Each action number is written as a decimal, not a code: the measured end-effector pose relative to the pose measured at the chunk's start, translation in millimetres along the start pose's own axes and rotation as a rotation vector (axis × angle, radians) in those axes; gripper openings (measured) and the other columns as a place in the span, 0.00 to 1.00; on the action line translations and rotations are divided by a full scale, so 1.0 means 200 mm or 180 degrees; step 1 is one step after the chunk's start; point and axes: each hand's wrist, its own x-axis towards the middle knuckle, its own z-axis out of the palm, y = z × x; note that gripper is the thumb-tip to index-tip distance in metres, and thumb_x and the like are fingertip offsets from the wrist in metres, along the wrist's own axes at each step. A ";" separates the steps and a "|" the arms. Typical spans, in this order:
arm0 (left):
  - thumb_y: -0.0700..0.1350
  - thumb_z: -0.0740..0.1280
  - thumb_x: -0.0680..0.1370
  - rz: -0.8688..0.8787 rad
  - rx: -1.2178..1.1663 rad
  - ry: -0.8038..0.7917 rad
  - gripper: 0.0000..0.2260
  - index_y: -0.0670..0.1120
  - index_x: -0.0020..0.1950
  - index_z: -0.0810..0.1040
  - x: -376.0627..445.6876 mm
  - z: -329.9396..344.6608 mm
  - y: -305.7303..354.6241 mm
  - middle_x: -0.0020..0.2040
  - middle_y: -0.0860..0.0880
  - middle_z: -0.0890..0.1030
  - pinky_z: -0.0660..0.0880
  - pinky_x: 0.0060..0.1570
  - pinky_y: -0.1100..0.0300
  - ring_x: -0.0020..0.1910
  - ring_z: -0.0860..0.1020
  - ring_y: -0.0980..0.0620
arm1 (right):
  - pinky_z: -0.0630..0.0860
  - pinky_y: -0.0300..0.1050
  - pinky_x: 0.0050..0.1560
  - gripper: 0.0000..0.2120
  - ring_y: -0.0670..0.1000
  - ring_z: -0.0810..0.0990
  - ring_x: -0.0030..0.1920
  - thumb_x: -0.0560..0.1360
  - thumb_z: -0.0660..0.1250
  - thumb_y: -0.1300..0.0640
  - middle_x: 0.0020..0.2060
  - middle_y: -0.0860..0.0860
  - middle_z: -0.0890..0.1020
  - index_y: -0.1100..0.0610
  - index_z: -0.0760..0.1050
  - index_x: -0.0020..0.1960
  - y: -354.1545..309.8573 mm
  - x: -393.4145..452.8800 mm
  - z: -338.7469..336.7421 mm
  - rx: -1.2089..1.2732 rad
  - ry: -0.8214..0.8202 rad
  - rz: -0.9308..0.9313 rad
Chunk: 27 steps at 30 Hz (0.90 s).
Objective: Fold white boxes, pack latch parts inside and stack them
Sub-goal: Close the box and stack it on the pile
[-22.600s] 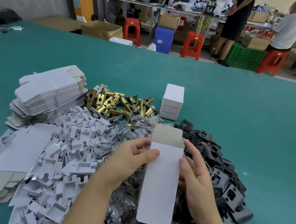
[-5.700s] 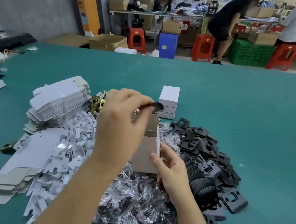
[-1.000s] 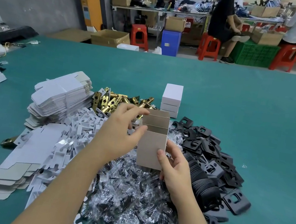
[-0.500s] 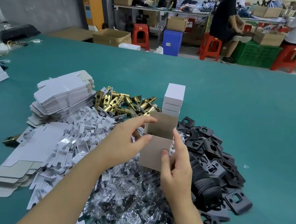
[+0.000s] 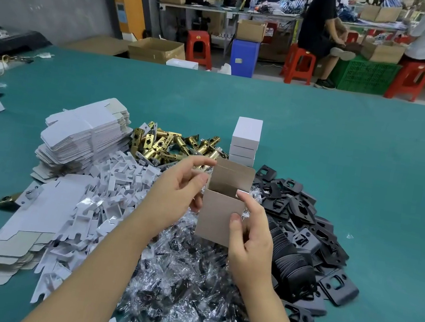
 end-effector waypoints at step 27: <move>0.36 0.65 0.81 -0.0587 -0.0682 -0.0420 0.12 0.49 0.50 0.86 0.04 0.00 0.00 0.43 0.48 0.82 0.70 0.33 0.65 0.35 0.71 0.55 | 0.83 0.51 0.46 0.20 0.43 0.82 0.51 0.82 0.58 0.46 0.58 0.25 0.76 0.22 0.61 0.65 -0.05 0.00 -0.01 0.0231 -0.0096 0.0362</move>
